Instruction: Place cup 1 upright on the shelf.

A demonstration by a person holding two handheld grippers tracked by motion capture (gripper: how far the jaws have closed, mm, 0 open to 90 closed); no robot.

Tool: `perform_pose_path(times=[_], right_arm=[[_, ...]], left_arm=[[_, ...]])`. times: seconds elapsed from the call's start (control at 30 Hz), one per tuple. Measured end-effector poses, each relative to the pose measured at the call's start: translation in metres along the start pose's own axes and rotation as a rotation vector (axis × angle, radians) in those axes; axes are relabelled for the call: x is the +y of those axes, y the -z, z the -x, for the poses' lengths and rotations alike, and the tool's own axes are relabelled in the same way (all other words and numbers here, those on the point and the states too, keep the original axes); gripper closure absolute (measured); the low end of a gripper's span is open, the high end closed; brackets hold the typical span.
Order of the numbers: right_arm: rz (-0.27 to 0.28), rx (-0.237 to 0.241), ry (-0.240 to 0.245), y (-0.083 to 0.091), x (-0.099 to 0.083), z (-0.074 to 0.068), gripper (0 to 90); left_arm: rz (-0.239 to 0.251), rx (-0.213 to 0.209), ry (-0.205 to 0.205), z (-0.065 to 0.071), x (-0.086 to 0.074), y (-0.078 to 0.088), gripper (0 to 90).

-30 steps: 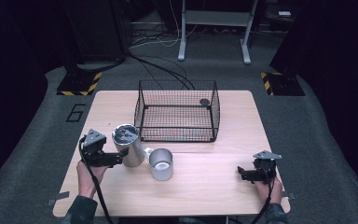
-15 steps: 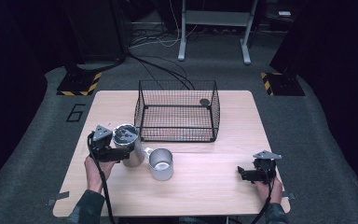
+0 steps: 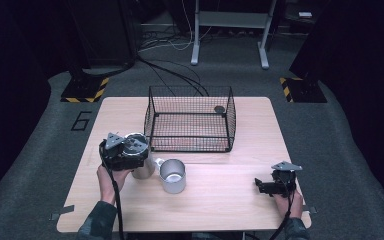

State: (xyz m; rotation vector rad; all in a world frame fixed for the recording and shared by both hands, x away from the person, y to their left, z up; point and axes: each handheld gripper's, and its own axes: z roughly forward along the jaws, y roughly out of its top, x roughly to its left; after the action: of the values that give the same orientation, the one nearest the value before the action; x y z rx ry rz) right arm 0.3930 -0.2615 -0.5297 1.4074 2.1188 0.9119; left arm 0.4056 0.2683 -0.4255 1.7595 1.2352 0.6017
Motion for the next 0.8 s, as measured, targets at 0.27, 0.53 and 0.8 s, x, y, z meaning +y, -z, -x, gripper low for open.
perform_pose_path(times=[0.27,0.53,0.8], right_arm=[[0.002,0.006,0.004,0.0007,-0.0002,-0.0002,3.7],[0.001,0.008,0.002,0.0007,-0.0002,-0.0005,3.8],[0.001,0.008,0.008,0.0008,-0.0002,-0.0003,4.6]], left_arm=[[0.022,0.030,-0.010,0.0041,-0.0012,-0.0050,1.6],[0.024,0.059,-0.031,0.0077,0.0000,-0.0054,3.3],[0.033,0.056,-0.018,0.0028,-0.0008,-0.0004,3.7]])
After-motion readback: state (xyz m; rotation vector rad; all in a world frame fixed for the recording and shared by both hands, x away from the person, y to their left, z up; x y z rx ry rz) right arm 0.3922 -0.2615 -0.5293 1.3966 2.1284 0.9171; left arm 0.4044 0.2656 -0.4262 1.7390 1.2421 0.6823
